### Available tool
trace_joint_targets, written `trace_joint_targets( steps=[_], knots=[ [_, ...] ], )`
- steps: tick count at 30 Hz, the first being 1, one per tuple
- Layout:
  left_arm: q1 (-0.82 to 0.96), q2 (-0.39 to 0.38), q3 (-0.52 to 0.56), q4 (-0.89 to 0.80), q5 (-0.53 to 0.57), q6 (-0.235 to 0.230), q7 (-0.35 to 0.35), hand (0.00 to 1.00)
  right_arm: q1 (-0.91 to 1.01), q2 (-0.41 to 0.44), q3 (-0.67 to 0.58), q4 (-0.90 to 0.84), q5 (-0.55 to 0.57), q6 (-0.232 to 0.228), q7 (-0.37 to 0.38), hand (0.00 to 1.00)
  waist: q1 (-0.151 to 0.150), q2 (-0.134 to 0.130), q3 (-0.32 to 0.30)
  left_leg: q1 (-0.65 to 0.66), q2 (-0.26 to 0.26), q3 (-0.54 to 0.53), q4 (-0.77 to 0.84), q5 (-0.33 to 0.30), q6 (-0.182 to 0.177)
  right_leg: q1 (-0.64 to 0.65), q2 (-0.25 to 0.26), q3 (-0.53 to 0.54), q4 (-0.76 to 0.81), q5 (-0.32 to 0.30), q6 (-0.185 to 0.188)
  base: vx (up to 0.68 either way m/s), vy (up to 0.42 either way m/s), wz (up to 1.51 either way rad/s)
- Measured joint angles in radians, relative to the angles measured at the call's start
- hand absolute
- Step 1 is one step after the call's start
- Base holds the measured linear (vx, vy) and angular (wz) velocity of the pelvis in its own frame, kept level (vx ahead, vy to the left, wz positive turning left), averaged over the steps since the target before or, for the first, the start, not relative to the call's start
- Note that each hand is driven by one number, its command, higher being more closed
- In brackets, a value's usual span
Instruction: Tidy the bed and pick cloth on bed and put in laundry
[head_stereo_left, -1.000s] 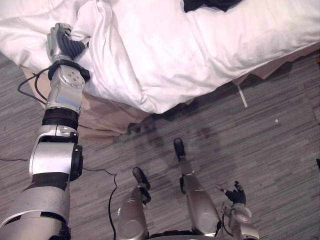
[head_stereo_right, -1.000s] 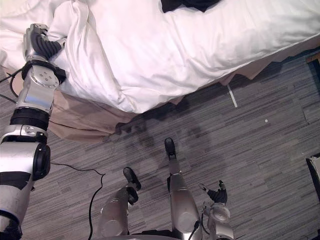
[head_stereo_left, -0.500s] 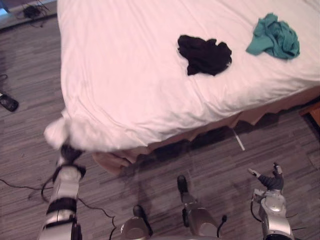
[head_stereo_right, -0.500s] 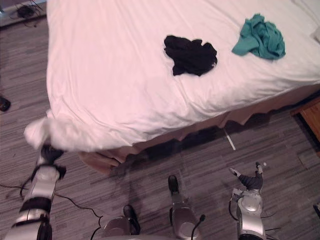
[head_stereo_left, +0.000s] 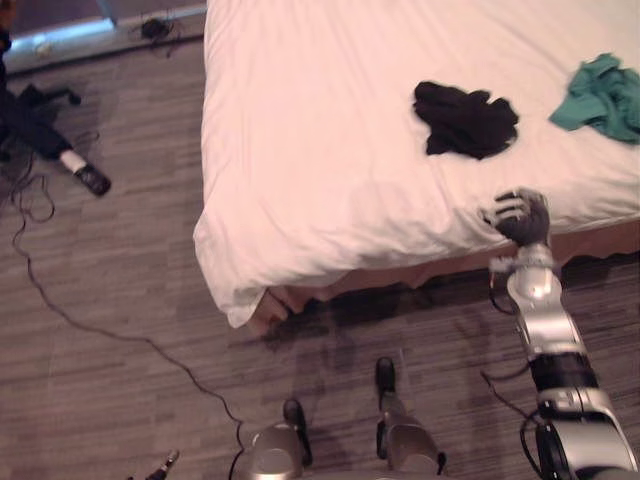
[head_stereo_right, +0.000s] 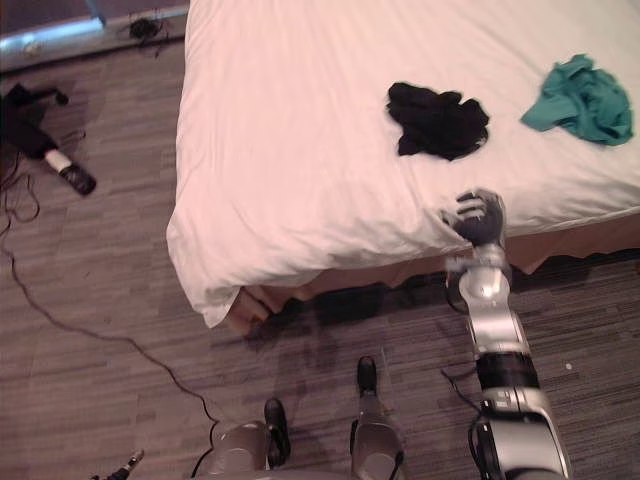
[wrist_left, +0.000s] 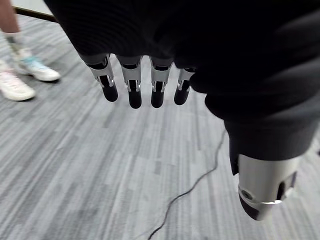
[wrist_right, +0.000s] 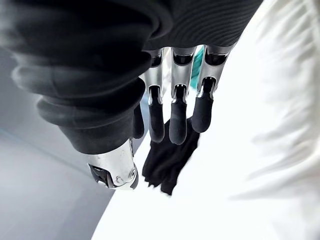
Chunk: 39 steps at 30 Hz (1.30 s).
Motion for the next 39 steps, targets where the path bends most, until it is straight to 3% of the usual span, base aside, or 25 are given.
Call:
trace_joint_targets(
  steps=[3,6,8,11,13,17,21,23,24,26,29,32,34,39],
  knots=[
    [-0.006,-0.003,-0.02,-0.021,-0.019,-0.002,0.003,0.0,-0.176,-0.036,0.059,0.076,0.01,0.0,-0.008,1.0,0.016,0.006,0.055,-0.065,0.0,-0.02,0.037,-0.001,0.001,-0.038,-0.005,-0.017,0.0,0.0,0.001,-0.11,-0.02,0.22],
    [-0.025,0.0,-0.115,-0.034,-0.026,-0.023,0.023,0.0,-0.348,-0.111,0.099,0.195,0.04,0.0,-0.03,1.0,0.036,0.048,0.09,-0.169,-0.003,-0.059,0.081,0.003,0.001,-0.103,-0.015,-0.048,0.005,-0.01,0.02,-0.08,-0.002,0.37],
    [-0.086,-0.001,-0.215,-0.033,-0.043,-0.037,0.03,0.0,-0.438,-0.175,0.108,0.303,0.076,0.002,-0.046,1.0,0.054,0.096,0.115,-0.27,-0.005,-0.102,0.137,0.002,0.012,-0.173,-0.024,-0.085,0.042,0.013,0.048,-0.04,0.0,0.51],
    [-0.171,-0.005,-0.318,-0.03,-0.061,-0.044,0.041,0.0,-0.459,-0.187,0.115,0.427,0.121,0.001,-0.053,1.0,0.09,0.134,0.133,-0.36,-0.004,-0.135,0.193,-0.007,0.027,-0.222,-0.027,-0.11,0.044,0.055,0.032,-0.02,0.011,0.34],
    [-0.211,-0.018,-0.356,-0.03,-0.063,-0.05,0.043,0.0,-0.474,-0.188,0.112,0.43,0.121,-0.035,-0.086,1.0,0.099,0.15,0.143,-0.385,-0.004,-0.144,0.206,-0.012,0.037,-0.236,-0.021,-0.123,0.043,0.069,0.014,0.0,0.0,0.1],
    [-0.276,-0.042,-0.416,-0.034,-0.075,-0.066,0.051,0.0,-0.484,-0.143,0.121,0.447,0.14,-0.043,-0.086,1.0,0.097,0.152,0.144,-0.367,-0.004,-0.142,0.209,-0.021,0.049,-0.22,-0.019,-0.118,0.043,0.07,0.012,0.0,0.005,-0.07],
    [-0.333,-0.05,-0.452,-0.038,-0.075,-0.07,0.076,0.0,-0.431,-0.045,0.16,0.371,0.173,-0.045,-0.082,1.0,0.087,0.152,0.144,-0.31,0.0,-0.139,0.185,-0.022,0.049,-0.166,-0.012,-0.115,0.025,0.061,-0.004,-0.01,-0.023,-0.06],
    [-0.334,-0.059,-0.477,-0.044,-0.074,-0.066,0.086,0.0,-0.358,0.096,0.261,0.256,0.258,-0.048,-0.026,1.0,0.069,0.149,0.145,-0.232,0.003,-0.132,0.136,-0.019,0.034,-0.109,-0.004,-0.115,0.009,0.046,-0.017,0.01,-0.042,-0.11],
    [-0.334,-0.063,-0.479,-0.052,-0.074,-0.065,0.086,0.0,-0.344,0.127,0.288,0.239,0.274,-0.047,-0.01,1.0,0.069,0.147,0.146,-0.216,0.004,-0.129,0.122,-0.018,0.032,-0.096,-0.003,-0.115,0.002,0.046,-0.018,0.03,-0.049,-0.16],
    [-0.328,-0.076,-0.48,-0.111,-0.072,-0.063,0.086,0.0,-0.289,0.3,0.428,0.206,0.369,-0.046,0.073,1.0,0.071,0.134,0.154,-0.146,0.013,-0.133,0.058,-0.002,0.008,-0.059,0.011,-0.118,0.001,0.034,-0.035,0.05,-0.059,-0.1],
    [-0.322,-0.078,-0.483,-0.161,-0.064,-0.062,0.082,0.0,-0.265,0.453,0.496,0.17,0.453,-0.047,0.133,1.0,0.077,0.108,0.161,-0.066,0.028,-0.145,-0.006,0.03,-0.005,-0.007,0.036,-0.127,0.001,0.024,-0.048,0.08,-0.071,0.01],
    [-0.291,-0.078,-0.488,-0.176,-0.058,-0.06,0.08,0.0,-0.268,0.467,0.436,0.063,0.484,-0.1,0.133,1.0,0.075,0.077,0.151,-0.025,0.032,-0.139,-0.039,0.041,-0.005,0.015,0.044,-0.124,0.001,0.024,-0.051,0.08,-0.012,-0.04],
    [-0.274,-0.079,-0.492,-0.175,-0.058,-0.057,0.077,0.0,-0.287,0.449,0.303,0.029,0.484,-0.139,0.103,1.0,0.068,0.059,0.144,-0.02,0.027,-0.131,-0.041,0.043,-0.002,0.015,0.039,-0.119,0.001,0.025,-0.051,0.04,0.057,-0.07],
    [-0.271,-0.057,-0.528,-0.163,-0.058,-0.063,0.077,0.0,-0.399,0.26,0.054,0.035,0.483,-0.159,-0.015,1.0,0.06,0.058,0.146,-0.072,0.005,-0.132,-0.036,0.049,0.007,-0.039,0.022,-0.11,0.011,0.035,-0.037,-0.02,0.064,0.01]
  ],
)
